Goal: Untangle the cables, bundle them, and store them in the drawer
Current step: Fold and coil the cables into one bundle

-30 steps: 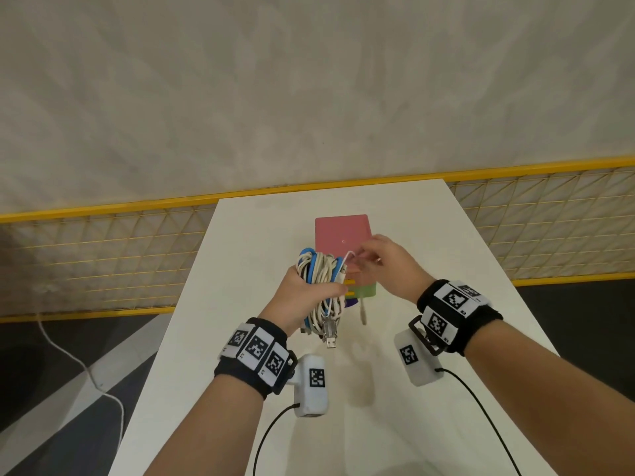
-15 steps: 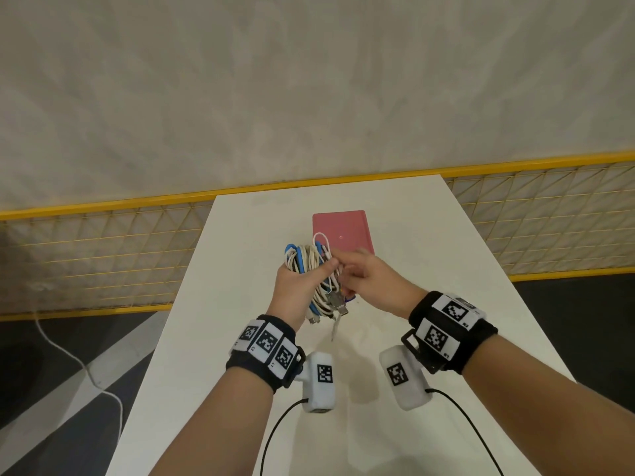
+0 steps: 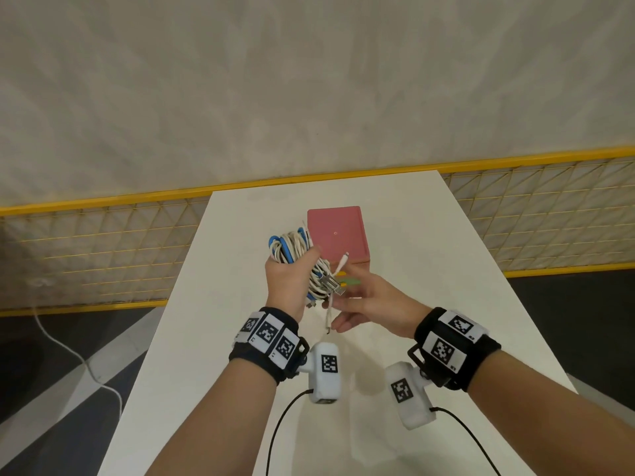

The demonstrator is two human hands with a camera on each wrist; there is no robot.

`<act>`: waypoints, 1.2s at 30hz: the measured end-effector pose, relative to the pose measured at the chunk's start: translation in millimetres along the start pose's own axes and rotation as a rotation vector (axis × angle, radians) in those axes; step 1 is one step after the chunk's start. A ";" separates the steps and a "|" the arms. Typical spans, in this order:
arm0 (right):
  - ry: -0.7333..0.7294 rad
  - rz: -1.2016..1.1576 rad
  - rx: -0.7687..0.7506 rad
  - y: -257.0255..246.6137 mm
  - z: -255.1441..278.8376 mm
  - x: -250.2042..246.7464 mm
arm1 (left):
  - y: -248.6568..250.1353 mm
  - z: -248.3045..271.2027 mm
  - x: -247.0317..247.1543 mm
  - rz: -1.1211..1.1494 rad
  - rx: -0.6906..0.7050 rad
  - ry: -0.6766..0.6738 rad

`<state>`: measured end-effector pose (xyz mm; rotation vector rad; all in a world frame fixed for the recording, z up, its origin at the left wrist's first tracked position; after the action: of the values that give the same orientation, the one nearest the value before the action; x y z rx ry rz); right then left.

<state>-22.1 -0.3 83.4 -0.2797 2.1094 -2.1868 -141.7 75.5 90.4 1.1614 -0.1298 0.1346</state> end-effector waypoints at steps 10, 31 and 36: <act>0.086 -0.178 0.091 11.7 9.3 -12.0 | -5.3 4.5 4.5 0.015 0.068 0.109; 0.277 0.024 -0.318 5.2 4.9 -26.1 | -21.3 8.0 -21.0 -0.157 0.109 0.052; 0.370 0.119 -0.282 7.2 -10.2 -26.5 | -26.6 5.3 -9.8 -0.242 0.034 -0.146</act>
<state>1.3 14.4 74.1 0.2504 2.5515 -1.9945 -146.9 59.8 66.8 1.2112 -0.1152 -0.1632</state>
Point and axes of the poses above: each hand's wrist, its own z-axis away from the middle knuckle, its own x-axis out of the palm, y = z × x, the point moved 6 cm from there along -z, towards the middle knuckle, and after that the axes turned 12 degrees about -x, right-handed, at the moved point
